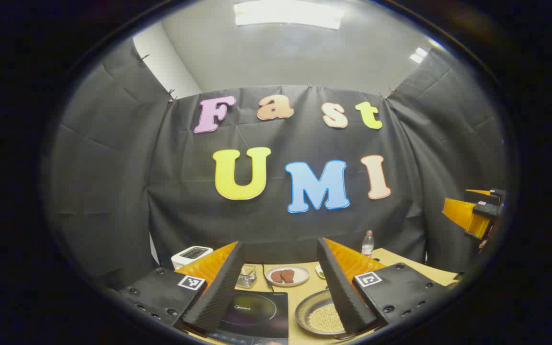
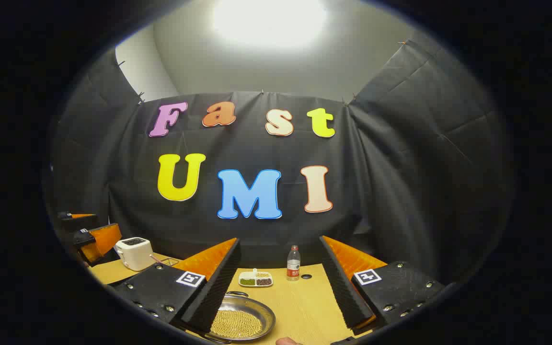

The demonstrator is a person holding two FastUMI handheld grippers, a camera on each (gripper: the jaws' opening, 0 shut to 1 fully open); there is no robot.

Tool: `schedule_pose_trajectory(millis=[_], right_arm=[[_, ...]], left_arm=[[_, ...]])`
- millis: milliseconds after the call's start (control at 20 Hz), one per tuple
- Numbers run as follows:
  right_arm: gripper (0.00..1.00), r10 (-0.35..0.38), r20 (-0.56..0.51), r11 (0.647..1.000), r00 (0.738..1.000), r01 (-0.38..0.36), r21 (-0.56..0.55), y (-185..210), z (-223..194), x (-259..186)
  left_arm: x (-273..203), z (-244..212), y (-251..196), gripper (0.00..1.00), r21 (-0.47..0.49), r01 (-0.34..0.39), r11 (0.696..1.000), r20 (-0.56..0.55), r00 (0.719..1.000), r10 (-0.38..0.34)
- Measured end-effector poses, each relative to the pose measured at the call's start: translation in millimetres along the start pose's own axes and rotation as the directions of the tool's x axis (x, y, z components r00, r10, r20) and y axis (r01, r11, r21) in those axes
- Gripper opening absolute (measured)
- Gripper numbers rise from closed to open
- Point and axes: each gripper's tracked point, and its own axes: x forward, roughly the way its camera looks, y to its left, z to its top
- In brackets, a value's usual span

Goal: First push the handle of the pot to place it horizontally, then grasp the pot with both hands and set it on the induction cooktop.

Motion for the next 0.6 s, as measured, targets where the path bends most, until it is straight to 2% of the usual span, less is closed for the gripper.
schedule_pose_trajectory(millis=[300,600], right_arm=[[0.97,-0.006,-0.005,1.0,1.0,0.006,-0.013,-6,2,1],[0.97,0.019,-0.01,1.0,1.0,-0.019,-0.011,1,3,1]], left_arm=[[0,5,5,1.0,-0.01,-0.017,1.0,0.02,1.0,0.017],[0,5,18,1.0,0.005,-0.04,0.999,0.028,0.999,0.04]])
